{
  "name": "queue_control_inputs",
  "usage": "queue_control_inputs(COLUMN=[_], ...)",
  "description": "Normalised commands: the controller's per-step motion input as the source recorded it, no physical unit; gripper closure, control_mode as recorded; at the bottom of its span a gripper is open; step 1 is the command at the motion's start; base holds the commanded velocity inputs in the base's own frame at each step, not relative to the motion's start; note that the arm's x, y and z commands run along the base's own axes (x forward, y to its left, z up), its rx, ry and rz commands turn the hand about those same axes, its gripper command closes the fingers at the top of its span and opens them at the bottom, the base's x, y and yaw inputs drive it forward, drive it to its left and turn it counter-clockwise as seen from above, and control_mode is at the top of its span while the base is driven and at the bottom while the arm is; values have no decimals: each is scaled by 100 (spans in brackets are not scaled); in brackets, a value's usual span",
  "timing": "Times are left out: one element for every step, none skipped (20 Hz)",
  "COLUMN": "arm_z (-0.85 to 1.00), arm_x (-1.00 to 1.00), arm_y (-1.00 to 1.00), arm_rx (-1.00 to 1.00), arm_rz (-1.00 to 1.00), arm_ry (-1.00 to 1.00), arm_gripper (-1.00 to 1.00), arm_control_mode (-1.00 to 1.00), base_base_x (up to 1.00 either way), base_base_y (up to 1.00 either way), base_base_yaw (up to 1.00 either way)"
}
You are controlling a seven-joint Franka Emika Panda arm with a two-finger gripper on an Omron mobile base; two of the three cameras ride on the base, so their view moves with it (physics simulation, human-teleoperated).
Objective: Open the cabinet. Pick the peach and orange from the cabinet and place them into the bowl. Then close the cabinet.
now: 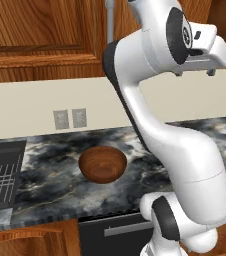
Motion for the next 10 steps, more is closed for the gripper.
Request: queue_control_inputs(arm_z=[0, 0, 0, 0, 0, 0, 0, 0, 0, 0], arm_x=[34, 34, 39, 39, 36, 32, 31, 29, 21, 19], arm_y=[34, 34, 31, 31, 29, 29, 29, 29, 27, 26], arm_rx=[19, 18, 17, 15, 14, 13, 12, 12, 10, 7], arm_rz=[8, 10, 13, 15, 17, 18, 19, 19, 19, 21], arm_ry=[-7, -7, -5, -4, -5, -3, 0, 0, -3, -6], arm_gripper=[-100, -100, -100, -100, -100, -100, -100, -100, -100, -100], arm_control_mode=[-100, -100, -100, -100, -100, -100, -100, -100, -100, -100], base_base_x=[0, 0, 0, 0, 0, 0, 0, 0, 0, 0], base_base_y=[0, 0, 0, 0, 0, 0, 0, 0, 0, 0], base_base_yaw=[0, 0, 0, 0, 0, 0, 0, 0, 0, 0])
